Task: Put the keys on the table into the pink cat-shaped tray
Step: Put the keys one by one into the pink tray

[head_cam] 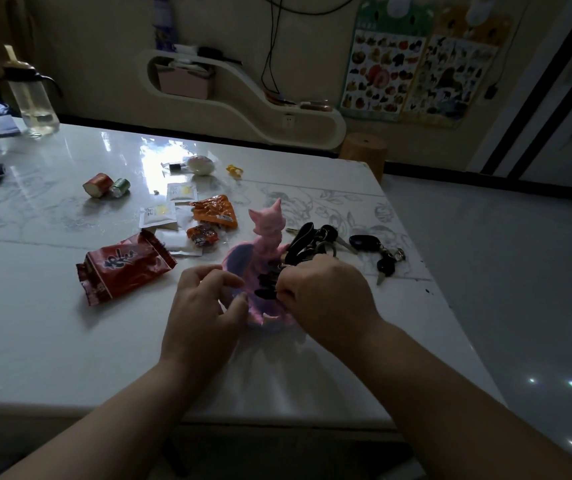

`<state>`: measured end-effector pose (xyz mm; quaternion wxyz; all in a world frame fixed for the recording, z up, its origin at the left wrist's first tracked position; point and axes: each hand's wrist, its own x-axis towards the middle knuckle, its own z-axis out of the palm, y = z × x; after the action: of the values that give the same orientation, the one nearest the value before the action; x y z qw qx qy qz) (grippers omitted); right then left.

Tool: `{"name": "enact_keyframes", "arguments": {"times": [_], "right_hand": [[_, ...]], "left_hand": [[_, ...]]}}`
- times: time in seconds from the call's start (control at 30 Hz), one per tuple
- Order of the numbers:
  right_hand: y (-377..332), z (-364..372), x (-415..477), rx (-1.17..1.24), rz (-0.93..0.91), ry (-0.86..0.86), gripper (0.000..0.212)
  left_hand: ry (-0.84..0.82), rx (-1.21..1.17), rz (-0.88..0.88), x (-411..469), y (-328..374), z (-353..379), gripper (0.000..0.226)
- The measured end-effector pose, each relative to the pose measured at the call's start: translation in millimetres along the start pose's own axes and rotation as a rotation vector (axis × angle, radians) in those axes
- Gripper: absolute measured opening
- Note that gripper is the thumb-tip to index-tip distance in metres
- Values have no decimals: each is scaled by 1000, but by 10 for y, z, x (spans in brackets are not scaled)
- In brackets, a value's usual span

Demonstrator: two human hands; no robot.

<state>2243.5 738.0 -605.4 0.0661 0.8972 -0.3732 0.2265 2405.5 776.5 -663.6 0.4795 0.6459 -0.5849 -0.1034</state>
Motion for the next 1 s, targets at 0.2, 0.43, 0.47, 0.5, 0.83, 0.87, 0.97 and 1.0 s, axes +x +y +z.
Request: {"name": "enact_keyframes", "arguments": {"times": [0.2, 0.43, 0.47, 0.5, 0.83, 0.87, 0.97, 1.0], "right_hand": [[34, -28, -20, 22, 19, -81, 25], [692, -138, -37, 59, 504, 68, 21], [774, -80, -65, 106, 562, -47, 28], [818, -18, -94, 176, 585, -154, 34], [848, 376, -130, 290, 633, -100, 24], [856, 384, -125, 273, 639, -83, 23], [925, 341, -124, 285, 669, 38, 23], [957, 303, -125, 322, 692, 100, 22]], "left_hand": [[3, 7, 1, -2, 10, 5, 15], [14, -11, -18, 0, 12, 2, 15], [18, -9, -18, -3, 14, 4, 15], [20, -9, -17, -6, 17, 5, 15], [24, -9, -14, 4, 13, 17, 16], [22, -9, -14, 3, 13, 18, 16], [22, -3, -13, 6, 7, 19, 16], [21, 0, -12, 9, 6, 20, 16]]}}
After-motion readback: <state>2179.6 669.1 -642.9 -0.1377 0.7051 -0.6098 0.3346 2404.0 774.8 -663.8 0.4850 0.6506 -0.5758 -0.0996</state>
